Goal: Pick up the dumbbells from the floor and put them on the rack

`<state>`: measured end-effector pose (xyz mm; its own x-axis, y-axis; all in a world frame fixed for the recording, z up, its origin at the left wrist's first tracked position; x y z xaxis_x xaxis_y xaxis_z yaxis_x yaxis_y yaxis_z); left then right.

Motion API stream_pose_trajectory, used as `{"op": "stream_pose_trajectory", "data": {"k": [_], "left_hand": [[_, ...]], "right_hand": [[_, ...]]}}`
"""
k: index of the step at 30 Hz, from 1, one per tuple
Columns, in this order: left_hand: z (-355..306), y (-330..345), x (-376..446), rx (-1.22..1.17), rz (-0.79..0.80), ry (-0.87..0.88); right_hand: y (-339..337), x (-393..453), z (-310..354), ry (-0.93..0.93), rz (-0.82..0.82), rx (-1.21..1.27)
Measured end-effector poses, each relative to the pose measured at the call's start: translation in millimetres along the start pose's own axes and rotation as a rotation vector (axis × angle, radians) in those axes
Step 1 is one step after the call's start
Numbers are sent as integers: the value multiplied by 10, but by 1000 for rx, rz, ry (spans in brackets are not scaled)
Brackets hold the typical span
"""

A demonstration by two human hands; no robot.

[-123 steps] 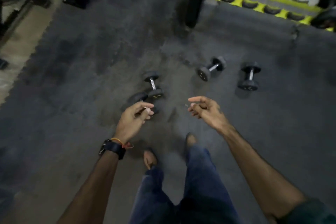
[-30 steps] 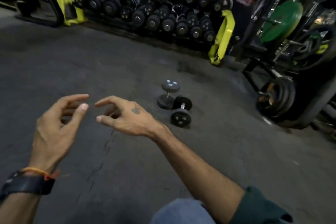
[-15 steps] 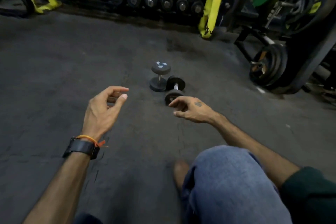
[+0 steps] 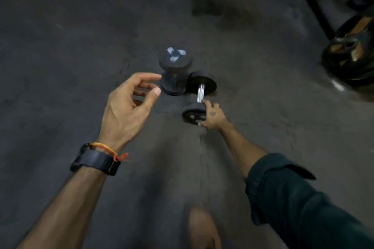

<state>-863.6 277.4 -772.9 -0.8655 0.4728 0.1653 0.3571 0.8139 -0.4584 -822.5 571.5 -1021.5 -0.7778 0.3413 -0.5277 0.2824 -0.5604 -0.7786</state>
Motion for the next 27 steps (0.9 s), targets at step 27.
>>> {"op": "stream_pose_trajectory", "data": {"k": [27], "left_hand": [[1146, 467, 812, 365, 355, -192]], "right_hand": [[-482, 525, -121, -42, -495, 228]]}}
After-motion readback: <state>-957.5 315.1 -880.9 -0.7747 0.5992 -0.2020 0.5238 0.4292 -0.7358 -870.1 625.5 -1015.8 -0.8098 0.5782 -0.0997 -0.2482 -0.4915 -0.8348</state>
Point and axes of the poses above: each hand's wrist, its own x-axis towards the middle knuckle, its own y-axis out of the palm, z = x × y, the point moved 9 cm from there along x, towards the middle knuckle, and after that the axes turned 5 degrees about z, right-handed, at the moved point
